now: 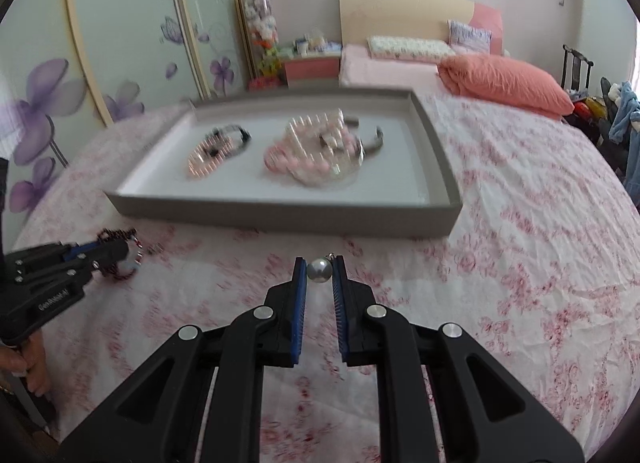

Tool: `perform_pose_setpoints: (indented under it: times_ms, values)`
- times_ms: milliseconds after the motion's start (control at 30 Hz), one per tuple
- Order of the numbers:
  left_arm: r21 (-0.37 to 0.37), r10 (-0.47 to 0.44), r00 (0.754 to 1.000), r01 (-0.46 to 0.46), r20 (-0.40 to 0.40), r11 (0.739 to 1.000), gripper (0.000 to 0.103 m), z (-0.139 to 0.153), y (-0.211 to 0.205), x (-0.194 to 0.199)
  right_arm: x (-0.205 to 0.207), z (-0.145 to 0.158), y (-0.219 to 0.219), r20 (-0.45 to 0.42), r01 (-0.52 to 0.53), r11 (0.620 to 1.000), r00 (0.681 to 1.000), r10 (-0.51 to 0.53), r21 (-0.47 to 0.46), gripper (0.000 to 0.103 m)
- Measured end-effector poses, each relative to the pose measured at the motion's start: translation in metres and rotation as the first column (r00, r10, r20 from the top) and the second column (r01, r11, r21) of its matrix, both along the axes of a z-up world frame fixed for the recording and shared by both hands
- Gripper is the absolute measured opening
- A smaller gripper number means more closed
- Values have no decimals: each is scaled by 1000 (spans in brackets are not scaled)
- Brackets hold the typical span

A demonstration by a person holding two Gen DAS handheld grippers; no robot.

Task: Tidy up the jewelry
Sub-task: 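Carry the red beaded necklace and pearl over the grey tray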

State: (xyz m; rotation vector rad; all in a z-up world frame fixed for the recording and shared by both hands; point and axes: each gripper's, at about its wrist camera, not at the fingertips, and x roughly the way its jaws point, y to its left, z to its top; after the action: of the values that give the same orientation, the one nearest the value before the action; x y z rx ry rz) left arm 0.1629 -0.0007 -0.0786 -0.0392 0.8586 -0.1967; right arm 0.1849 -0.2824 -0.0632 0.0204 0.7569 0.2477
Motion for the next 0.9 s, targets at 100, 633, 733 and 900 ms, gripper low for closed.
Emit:
perform_pose_setpoints:
  times_ms: [100,633,733,900]
  values:
    - [-27,6,999,-5,41,1000,12,12,2,-7,-8,17,6,58,-9,1000,998,8,22,14]
    - [-22,26,963,-21,267,1000,12,68,-9,-38,-28,61,21,272,-7,999,962,-6,46,14]
    - [-23,26,959,-20,282,1000,12,72,-10,-38,-30,67,22,301,-4,999,954,-8,39,14]
    - [-21,27,953,-22,302,1000,12,78,-14,-36,-30,75,25,339,-1,1000,941,-6,21,14]
